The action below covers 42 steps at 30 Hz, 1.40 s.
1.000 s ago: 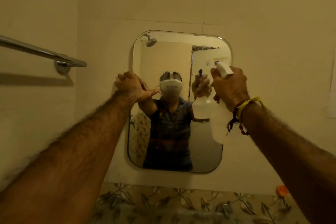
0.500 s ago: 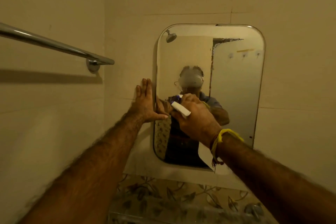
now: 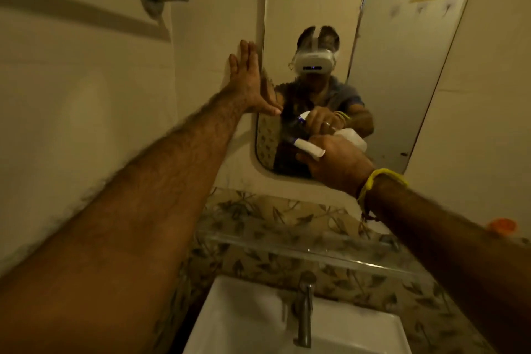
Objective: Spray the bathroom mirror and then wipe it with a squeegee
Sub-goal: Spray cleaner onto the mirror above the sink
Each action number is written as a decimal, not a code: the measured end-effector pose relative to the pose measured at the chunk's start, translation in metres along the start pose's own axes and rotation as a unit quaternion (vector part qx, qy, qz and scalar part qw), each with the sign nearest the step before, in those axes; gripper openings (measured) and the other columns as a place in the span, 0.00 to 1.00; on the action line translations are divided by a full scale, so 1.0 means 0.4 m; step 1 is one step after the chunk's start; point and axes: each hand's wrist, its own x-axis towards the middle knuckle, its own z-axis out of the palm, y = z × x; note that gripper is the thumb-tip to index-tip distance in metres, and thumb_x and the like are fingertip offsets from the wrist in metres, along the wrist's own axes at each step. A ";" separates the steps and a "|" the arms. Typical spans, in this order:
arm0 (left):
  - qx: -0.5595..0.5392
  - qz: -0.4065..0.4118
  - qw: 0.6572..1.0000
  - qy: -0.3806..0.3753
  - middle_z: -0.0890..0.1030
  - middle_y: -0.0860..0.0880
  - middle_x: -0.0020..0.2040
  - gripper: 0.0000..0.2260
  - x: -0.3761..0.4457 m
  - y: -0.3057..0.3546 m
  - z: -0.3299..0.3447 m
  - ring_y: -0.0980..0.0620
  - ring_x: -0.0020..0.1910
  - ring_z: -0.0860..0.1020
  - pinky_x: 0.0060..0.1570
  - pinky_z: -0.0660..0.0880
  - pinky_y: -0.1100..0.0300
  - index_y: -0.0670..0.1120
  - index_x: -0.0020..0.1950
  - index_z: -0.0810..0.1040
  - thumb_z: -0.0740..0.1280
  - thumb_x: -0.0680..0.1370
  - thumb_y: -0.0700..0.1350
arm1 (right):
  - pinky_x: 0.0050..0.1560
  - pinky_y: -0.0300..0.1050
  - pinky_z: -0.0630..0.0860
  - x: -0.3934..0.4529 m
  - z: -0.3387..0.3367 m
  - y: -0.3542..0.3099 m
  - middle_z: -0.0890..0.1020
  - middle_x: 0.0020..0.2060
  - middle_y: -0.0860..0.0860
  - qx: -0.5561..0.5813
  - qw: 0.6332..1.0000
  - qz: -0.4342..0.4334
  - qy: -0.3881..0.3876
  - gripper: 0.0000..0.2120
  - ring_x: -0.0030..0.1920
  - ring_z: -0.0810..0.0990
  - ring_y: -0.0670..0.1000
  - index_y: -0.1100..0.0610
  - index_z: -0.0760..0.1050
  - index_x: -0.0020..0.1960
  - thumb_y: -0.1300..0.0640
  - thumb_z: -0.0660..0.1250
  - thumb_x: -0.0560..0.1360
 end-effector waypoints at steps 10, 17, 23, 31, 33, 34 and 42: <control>-0.041 0.041 0.998 -0.019 0.25 0.48 0.78 0.72 -0.070 -0.089 0.155 0.37 0.76 0.25 0.75 0.39 0.35 0.48 0.79 0.26 0.81 0.60 0.64 | 0.40 0.47 0.77 -0.052 0.146 0.012 0.80 0.39 0.50 -0.021 0.997 0.027 -0.064 0.12 0.39 0.80 0.52 0.54 0.77 0.49 0.45 0.65 0.78; -0.010 0.037 0.999 -0.023 0.26 0.49 0.79 0.70 -0.072 -0.086 0.132 0.37 0.78 0.29 0.77 0.40 0.33 0.49 0.78 0.25 0.78 0.63 0.67 | 0.44 0.50 0.79 -0.042 0.068 0.094 0.83 0.45 0.54 -0.065 0.994 0.077 -0.032 0.12 0.45 0.81 0.55 0.55 0.78 0.52 0.46 0.64 0.77; -0.066 0.022 0.992 0.106 0.32 0.49 0.82 0.59 -0.042 0.005 0.108 0.37 0.80 0.34 0.75 0.45 0.30 0.52 0.81 0.31 0.68 0.68 0.74 | 0.50 0.54 0.80 0.021 -0.094 0.078 0.79 0.56 0.54 -0.064 0.993 -0.013 0.098 0.17 0.51 0.80 0.56 0.55 0.71 0.63 0.48 0.61 0.79; -0.045 0.052 0.992 0.102 0.28 0.41 0.79 0.66 0.070 0.084 0.001 0.31 0.77 0.31 0.70 0.45 0.24 0.65 0.72 0.22 0.73 0.58 0.76 | 0.35 0.45 0.78 0.076 -0.260 0.042 0.82 0.41 0.55 0.052 0.965 -0.055 0.251 0.11 0.37 0.80 0.53 0.58 0.77 0.53 0.50 0.63 0.80; -0.032 0.058 0.993 0.099 0.26 0.41 0.78 0.65 0.078 0.081 0.006 0.31 0.77 0.30 0.69 0.45 0.23 0.70 0.67 0.18 0.73 0.57 0.77 | 0.38 0.48 0.81 0.097 -0.305 0.043 0.83 0.42 0.54 0.073 0.954 -0.059 0.285 0.12 0.39 0.82 0.53 0.58 0.76 0.54 0.49 0.64 0.79; -0.034 0.061 0.993 0.098 0.26 0.41 0.78 0.65 0.082 0.080 0.003 0.30 0.76 0.30 0.69 0.45 0.23 0.72 0.64 0.17 0.73 0.57 0.77 | 0.40 0.49 0.82 0.109 -0.329 0.044 0.83 0.44 0.54 0.086 0.948 -0.057 0.302 0.12 0.41 0.82 0.54 0.58 0.76 0.54 0.50 0.65 0.79; -0.002 0.045 0.996 0.083 0.23 0.43 0.77 0.69 0.087 0.071 -0.005 0.33 0.76 0.28 0.69 0.49 0.23 0.69 0.71 0.22 0.79 0.58 0.69 | 0.28 0.21 0.70 0.170 -0.470 0.052 0.77 0.35 0.41 0.215 0.874 0.017 0.435 0.12 0.30 0.76 0.35 0.57 0.79 0.55 0.50 0.67 0.78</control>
